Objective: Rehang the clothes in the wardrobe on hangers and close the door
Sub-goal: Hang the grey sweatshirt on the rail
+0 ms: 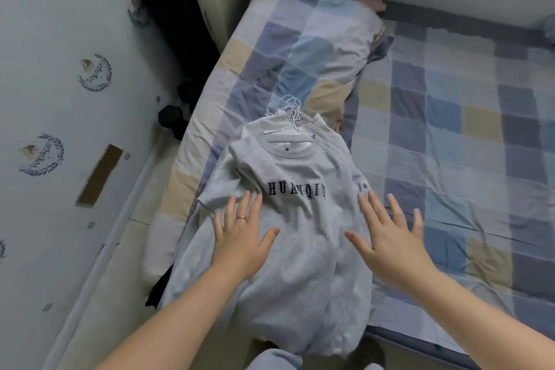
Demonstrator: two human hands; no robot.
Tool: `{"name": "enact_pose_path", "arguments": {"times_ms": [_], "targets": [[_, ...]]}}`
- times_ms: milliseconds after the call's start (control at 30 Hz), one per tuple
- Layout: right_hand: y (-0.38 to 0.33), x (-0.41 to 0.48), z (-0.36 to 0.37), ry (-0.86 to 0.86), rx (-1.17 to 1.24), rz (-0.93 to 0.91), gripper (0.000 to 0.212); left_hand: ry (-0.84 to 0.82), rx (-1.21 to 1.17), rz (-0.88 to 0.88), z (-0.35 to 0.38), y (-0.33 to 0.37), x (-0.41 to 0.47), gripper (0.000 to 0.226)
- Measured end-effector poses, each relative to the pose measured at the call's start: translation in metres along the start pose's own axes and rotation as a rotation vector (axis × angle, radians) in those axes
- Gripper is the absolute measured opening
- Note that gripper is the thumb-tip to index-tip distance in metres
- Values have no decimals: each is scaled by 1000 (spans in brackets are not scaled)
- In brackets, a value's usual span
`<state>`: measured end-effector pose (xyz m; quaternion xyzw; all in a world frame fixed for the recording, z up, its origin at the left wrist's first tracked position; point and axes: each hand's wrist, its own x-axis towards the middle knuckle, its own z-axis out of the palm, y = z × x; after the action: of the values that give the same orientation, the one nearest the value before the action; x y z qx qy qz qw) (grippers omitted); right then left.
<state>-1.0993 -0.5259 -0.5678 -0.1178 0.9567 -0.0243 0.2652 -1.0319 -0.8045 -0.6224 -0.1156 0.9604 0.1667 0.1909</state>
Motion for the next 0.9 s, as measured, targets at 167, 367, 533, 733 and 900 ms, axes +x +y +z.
{"name": "enact_pose_path", "arguments": {"times_ms": [167, 367, 533, 733, 900], "targets": [[-16, 91, 35, -24, -40, -16, 76, -45, 14, -2, 19, -36, 84, 80], [-7, 203, 79, -29, -58, 1, 77, -31, 43, -27, 52, -48, 188, 72], [11, 287, 103, -12, -27, 42, 77, 80, 88, -30, 62, -52, 269, 67], [25, 353, 124, -54, 67, 94, 76, 71, 121, -156, 62, -59, 333, 50], [26, 363, 121, -3, 230, 74, 66, 205, 63, -117, 60, -56, 332, 25]]}}
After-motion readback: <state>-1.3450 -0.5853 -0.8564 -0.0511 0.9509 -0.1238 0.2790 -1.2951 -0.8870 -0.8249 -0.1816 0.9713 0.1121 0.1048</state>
